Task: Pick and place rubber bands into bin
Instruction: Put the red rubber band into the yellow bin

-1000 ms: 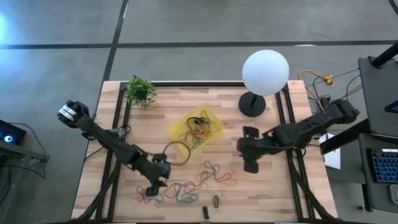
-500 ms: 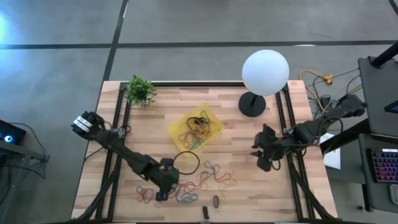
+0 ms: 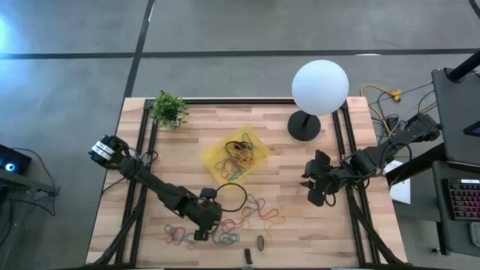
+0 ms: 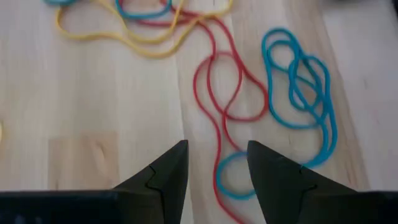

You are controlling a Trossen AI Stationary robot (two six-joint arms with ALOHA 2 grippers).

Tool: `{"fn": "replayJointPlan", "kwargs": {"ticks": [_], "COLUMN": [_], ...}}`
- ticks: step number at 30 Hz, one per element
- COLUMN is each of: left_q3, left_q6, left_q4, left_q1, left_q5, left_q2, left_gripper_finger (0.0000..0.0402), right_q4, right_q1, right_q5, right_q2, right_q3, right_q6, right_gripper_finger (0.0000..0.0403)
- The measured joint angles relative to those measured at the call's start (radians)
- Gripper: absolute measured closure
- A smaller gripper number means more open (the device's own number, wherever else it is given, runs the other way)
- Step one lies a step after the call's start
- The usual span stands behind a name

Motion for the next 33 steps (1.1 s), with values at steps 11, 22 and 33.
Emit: {"fn": "replayJointPlan", "kwargs": {"ticks": [11, 22, 33], "left_q3": [0.001, 0.053, 0.052], "left_q6": [0.103, 0.126, 0.127], "left_q4": [0.114, 0.167, 0.17], "left_q1": [0.039, 0.043, 0.044], "left_q5": [0.013, 0.078, 0.078], "left_q2": [0.033, 0.135, 0.15], "left_gripper_finger": [0.0253, 0.0253, 0.0253], "right_q4": [0.024, 0.022, 0.022], "right_q1": [0.008, 0.013, 0.013], "right_q5": [-0.001, -0.003, -0.003], "right_q2": [0.007, 0.006, 0.006], "right_q3": [-0.004, -0.016, -0.016], "right_q6": [-0.004, -0.008, -0.016], "right_gripper_finger": [0.0292, 0.0295, 0.0297]}}
